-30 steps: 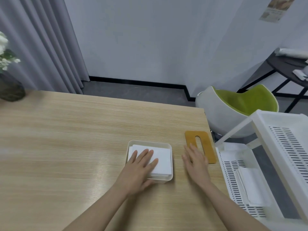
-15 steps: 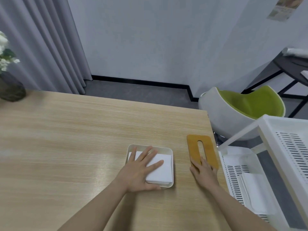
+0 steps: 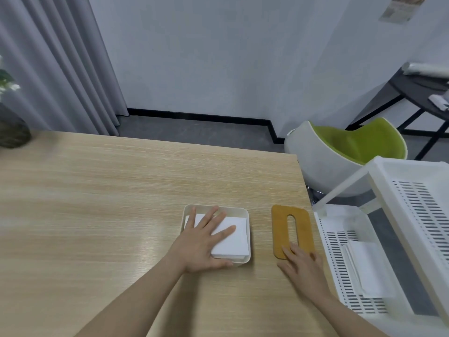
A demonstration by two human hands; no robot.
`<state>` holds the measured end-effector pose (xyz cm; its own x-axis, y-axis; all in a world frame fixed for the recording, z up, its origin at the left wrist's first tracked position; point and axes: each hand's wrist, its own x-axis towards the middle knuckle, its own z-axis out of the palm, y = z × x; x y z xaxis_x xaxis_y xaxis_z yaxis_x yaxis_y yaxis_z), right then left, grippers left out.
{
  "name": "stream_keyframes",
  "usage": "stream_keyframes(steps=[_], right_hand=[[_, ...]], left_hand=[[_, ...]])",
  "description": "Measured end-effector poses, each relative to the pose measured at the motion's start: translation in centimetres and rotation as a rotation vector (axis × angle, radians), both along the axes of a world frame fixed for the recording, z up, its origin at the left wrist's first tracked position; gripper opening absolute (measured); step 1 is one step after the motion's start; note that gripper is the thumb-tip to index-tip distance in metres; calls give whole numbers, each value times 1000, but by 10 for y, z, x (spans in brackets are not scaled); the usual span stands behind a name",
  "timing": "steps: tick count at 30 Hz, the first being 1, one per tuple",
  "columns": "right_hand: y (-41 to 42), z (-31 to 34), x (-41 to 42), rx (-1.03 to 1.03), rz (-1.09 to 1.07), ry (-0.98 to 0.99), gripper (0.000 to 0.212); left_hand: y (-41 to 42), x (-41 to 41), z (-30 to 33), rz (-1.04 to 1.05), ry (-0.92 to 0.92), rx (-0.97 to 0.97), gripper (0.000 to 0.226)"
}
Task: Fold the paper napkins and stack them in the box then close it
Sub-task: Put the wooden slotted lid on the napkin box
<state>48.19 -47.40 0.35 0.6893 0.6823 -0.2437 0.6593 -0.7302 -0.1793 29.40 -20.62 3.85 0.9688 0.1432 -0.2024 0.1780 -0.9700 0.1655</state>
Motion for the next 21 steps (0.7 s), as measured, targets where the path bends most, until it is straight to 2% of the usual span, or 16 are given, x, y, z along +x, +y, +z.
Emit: stream_keyframes(steps=[2,5,7,12,15,19,21], right_hand=[[18,2,-5,30,-99,-45,64],[48,3,-12,-101,-235,-51,74],[61,5,-17,-176,-279,-55,68],[63,10,-22,-167,-327,-101,58],[52,12,-18,-76,-361,-29,61],[37,24,-14,141,-453,77,68],[33,33,-13,260,-477,120,66]], left_hand=[[0,0,0,1,4,-3,90],[-1,0,1,2,10,0,89],[-1,-1,2,4,10,-4,89],[0,0,1,2,8,-9,89],[0,0,1,-6,10,-2,89],[-1,0,1,-7,9,-4,88],[-2,0,3,-16,1,-2,86]])
